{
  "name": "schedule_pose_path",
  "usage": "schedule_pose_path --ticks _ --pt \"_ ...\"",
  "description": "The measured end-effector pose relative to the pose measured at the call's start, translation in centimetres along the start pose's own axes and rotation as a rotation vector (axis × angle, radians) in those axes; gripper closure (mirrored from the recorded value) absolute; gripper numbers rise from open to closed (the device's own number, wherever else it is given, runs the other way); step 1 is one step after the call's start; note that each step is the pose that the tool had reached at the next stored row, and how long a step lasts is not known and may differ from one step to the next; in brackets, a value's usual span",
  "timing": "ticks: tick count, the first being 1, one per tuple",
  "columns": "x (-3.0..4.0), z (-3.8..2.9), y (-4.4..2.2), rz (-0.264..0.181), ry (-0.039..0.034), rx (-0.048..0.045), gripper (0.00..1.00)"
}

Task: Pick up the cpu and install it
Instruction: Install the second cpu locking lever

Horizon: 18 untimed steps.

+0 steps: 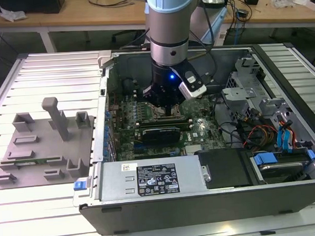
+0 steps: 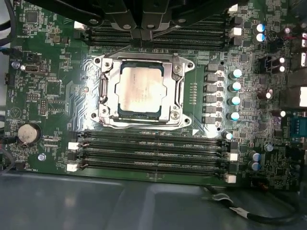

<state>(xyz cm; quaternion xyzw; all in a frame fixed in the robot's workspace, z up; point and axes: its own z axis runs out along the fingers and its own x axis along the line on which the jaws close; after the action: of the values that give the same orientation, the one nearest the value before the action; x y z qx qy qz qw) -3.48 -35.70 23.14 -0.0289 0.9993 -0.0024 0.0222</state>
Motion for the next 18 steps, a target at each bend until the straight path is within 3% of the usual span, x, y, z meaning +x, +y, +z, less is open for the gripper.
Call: schedule_pose_path --ticks 13,17,18 --pt "0.28 0.04 -0.27 -0.030 -0.0003 -0.0027 0.89" --pt "0.92 0.13 -0.37 -0.030 -0.0005 -0.0034 0.89" --pt "1.51 0.18 -0.34 -0.030 -0.0004 -0.0045 0.89"
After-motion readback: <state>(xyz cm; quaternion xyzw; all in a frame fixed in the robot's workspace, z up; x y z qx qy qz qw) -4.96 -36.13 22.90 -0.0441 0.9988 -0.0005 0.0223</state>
